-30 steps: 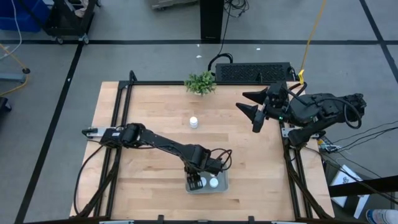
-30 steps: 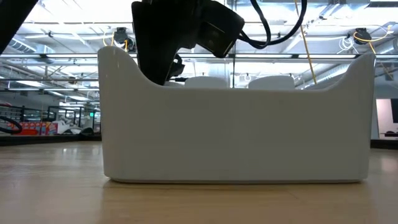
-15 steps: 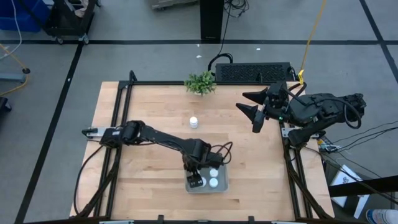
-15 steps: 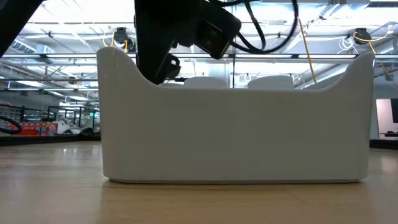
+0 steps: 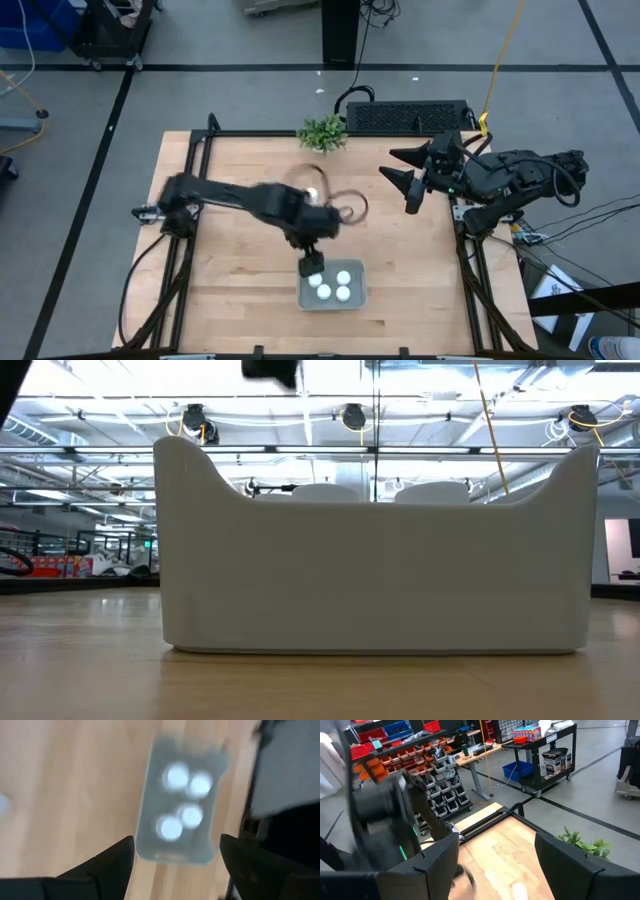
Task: Pick and place pill bottles into a basket
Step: Put the white medicine bottle into the gray bin
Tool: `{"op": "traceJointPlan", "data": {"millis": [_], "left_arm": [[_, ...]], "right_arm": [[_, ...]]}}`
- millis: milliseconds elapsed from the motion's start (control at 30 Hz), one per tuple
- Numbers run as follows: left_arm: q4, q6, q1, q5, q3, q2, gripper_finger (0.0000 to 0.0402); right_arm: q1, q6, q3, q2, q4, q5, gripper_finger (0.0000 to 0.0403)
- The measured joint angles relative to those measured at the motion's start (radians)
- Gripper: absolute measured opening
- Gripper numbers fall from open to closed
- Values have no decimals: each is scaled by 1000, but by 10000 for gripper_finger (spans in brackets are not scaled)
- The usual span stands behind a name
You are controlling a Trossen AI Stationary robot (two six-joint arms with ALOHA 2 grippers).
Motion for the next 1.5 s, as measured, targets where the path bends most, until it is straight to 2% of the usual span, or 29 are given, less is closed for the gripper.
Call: {"op": "traceJointPlan", "data": {"millis": [267,333,500,600,700,900,1067,1167,1333,1500], "left_arm": [[181,68,7,-253,0,-289,305],[204,87,7,-308,0,-357,307],[225,170,20,-328,-8,-485,308],[237,200,40,-334,-67,-561,308],[339,207,59,-332,-207,-656,308],[604,199,123,-260,-598,-875,308],[836,141,206,-134,-902,-1062,308],[980,130,261,-105,-1065,-1174,308],[1124,57,339,-32,-1279,-1328,308],[1323,-42,380,7,-1490,-1467,308]], "right_arm": [[-51,-4,0,28,6,-2,254],[-81,-6,0,41,15,-33,254],[-177,-33,0,80,80,-188,254],[-233,-50,0,112,99,-252,254],[-287,-49,0,135,98,-296,254],[-368,-48,0,175,88,-341,254],[-439,-12,0,227,94,-478,254],[-478,10,0,282,92,-574,254],[-537,31,16,392,99,-748,254],[-576,-3,76,515,83,-859,254]]}}
